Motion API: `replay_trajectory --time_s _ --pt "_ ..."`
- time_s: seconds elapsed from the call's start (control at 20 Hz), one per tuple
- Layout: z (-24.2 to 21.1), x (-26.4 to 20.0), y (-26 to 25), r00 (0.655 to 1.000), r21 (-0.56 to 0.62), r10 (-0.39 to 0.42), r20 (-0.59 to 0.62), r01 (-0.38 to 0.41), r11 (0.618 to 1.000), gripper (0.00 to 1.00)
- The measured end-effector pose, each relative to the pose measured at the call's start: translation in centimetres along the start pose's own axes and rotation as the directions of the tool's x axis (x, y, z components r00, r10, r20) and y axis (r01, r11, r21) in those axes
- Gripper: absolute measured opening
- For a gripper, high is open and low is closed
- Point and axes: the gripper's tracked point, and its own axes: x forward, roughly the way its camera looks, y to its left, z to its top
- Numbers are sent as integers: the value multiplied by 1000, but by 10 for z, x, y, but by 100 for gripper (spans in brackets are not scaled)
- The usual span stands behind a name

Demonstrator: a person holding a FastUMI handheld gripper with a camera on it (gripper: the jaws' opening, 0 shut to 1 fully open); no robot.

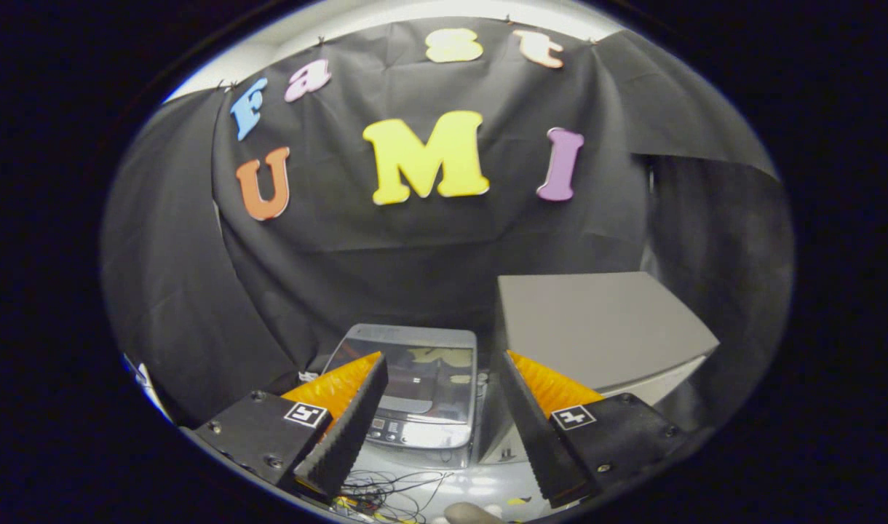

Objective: Put the clothes into the washing machine and then close the washing machine lid.

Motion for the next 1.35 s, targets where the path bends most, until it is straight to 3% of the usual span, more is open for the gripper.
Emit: replay_trajectory --time_s 0.3,0.55,0.85,1.05,1.35 --pt "-33 -81 -124 990 -15 -84 114 86 996 100" --pt "-85 -132 -189 990 27 -52 130 49 998 100" --pt "-140 -165 -229 987 2 -19 159 19 1000 99" --pt "-168 -178 -244 985 52 -71 155 63 997 99" --pt "-172 -179 -248 977 -25 -115 179 121 992 99"
